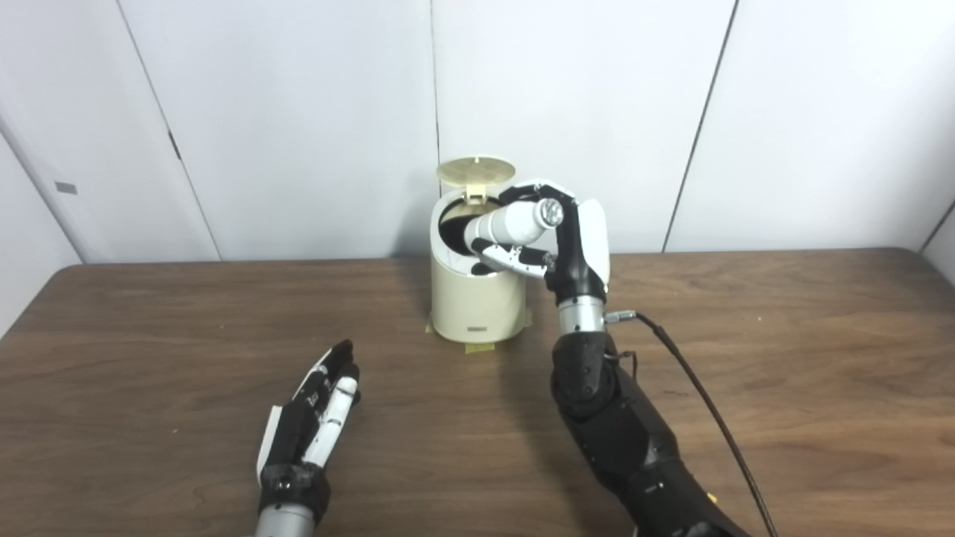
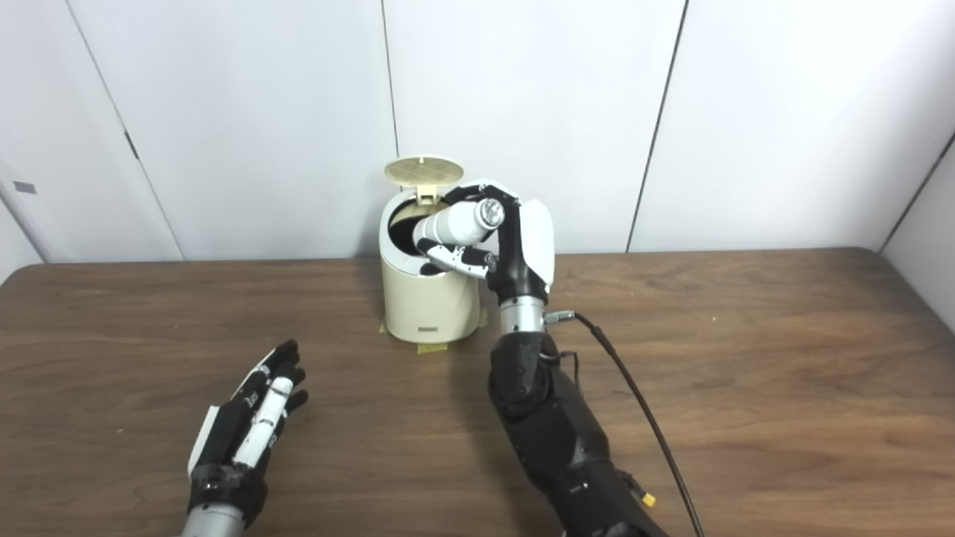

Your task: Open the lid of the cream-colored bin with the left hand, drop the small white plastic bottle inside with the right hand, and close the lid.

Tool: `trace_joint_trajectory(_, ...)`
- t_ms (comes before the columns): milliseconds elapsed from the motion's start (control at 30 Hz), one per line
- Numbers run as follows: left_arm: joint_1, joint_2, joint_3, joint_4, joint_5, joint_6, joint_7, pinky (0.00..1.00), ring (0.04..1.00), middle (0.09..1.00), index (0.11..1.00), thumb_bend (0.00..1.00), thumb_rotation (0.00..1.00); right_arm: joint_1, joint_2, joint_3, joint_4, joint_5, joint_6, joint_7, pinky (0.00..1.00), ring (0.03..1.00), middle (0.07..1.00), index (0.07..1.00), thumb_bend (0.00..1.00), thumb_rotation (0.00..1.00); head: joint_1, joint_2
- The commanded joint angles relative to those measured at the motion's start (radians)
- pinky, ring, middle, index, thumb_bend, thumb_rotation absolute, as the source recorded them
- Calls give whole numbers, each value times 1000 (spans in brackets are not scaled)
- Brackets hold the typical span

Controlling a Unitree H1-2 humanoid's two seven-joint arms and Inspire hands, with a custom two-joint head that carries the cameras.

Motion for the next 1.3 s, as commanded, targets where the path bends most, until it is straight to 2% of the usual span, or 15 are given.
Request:
trace_joint_trajectory(0, -7, -9, -3, -23, -5, -19, -3, 901, 923, 935, 910, 431, 564, -20, -3, 33, -24, -24, 70, 90, 492, 601, 694, 689, 869, 105, 0, 1)
trace_joint_trajectory(67, -6, -9, -5, -25, -3, -18, -4, 900, 924, 938, 912, 426, 564, -17, -16, 48, -40, -27, 106, 129, 520, 644, 737, 730, 944, 109, 0, 1)
trace_joint_trajectory(133, -6, -10, -6, -26, -2, -16, -4, 898, 926, 940, 914, 418, 565, -13, -22, 52, -49, -21, 118, 145, 528, 655, 746, 739, 962, 91, 0, 1)
trace_joint_trajectory(300, -6, -9, -6, -26, 1, -13, -3, 898, 928, 946, 911, 422, 558, -4, -22, 45, -61, 11, 103, 156, 505, 608, 675, 671, 889, 29, 2, 3)
trace_joint_trajectory(667, -6, -9, -10, -23, 5, -18, -2, 899, 927, 942, 916, 426, 569, -1, -24, 39, -49, 27, 92, 146, 545, 579, 615, 624, 876, 12, 6, 4)
trace_joint_trajectory(800, -6, -8, -9, -24, 2, -18, -4, 892, 928, 942, 918, 412, 563, 3, -11, 19, -49, 54, 79, 126, 545, 568, 603, 617, 865, 1, 6, 4)
trace_joint_trajectory(867, -5, -6, -11, -25, 5, -18, -4, 898, 930, 943, 917, 413, 569, 6, -3, 9, -48, 47, 61, 86, 477, 467, 517, 539, 611, 0, 6, 4)
trace_joint_trajectory(967, -7, -8, -9, -24, 3, -18, -4, 897, 927, 941, 917, 414, 567, 14, 6, -10, -59, 46, 34, 46, 395, 418, 499, 498, 529, 0, 4, 4)
trace_joint_trajectory(1100, -9, -5, -7, -18, 1, -16, -5, 900, 927, 937, 918, 415, 556, 16, 42, -90, -85, 135, 48, 39, 330, 383, 507, 510, 516, 0, 2, 2)
trace_joint_trajectory(1167, -10, -3, -5, -14, -2, -19, -6, 906, 931, 941, 919, 404, 551, 13, 68, -145, -102, 204, 88, 52, 312, 378, 503, 517, 515, 0, 0, 0)
trace_joint_trajectory(1267, -12, 1, -2, -8, -3, -22, -8, 908, 930, 937, 917, 403, 546, 11, 120, -262, -172, 387, 194, 110, 329, 388, 506, 501, 517, 0, -5, -2)
